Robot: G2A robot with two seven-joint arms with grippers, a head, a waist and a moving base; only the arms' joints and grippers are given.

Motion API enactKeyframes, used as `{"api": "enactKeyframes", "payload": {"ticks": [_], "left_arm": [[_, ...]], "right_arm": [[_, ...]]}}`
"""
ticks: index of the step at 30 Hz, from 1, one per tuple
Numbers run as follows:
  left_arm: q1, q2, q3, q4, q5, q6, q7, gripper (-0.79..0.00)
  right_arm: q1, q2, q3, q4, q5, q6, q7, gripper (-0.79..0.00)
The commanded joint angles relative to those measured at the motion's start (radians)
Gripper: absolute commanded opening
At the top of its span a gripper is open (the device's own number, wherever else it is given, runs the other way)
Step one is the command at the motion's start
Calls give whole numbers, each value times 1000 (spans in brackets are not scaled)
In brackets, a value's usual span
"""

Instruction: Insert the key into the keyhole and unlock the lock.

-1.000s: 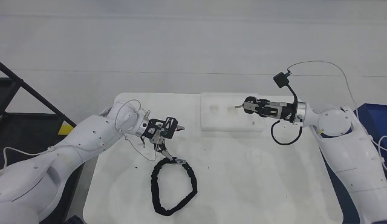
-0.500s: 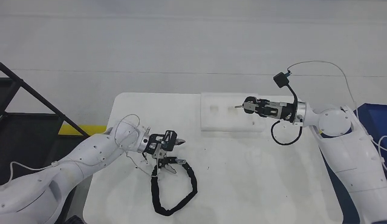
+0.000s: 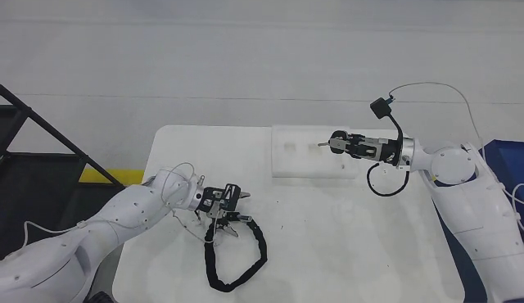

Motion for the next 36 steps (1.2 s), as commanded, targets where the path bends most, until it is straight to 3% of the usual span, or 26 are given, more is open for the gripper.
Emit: {"api": "enactKeyframes", "payload": {"ticks": [1,6,10,13,14,19,25,28,36], "left_arm": [[1,-4,0,13,13,5,11,0],[10,-12,-2,42,35,34,39,0],[15,-16,-5,54,52,48,56,-160],[17,-19,-6,57,70,64,68,-403],[19,-19,-7,57,77,72,73,-434],[25,-21,-9,59,103,84,83,-533],[31,-23,-12,62,124,82,89,-536],[33,-22,-14,62,132,76,102,-779],[29,-19,-31,51,130,59,150,-785]], "right_arm": [[0,0,0,0,0,0,0,-785],[0,0,0,0,0,0,0,-785],[0,0,0,0,0,0,0,-785],[0,0,0,0,0,0,0,-785],[0,0,0,0,0,0,0,-785],[0,0,0,0,0,0,0,-785],[0,0,0,0,0,0,0,-785],[0,0,0,0,0,0,0,-785],[0,0,0,0,0,0,0,-785]]}}
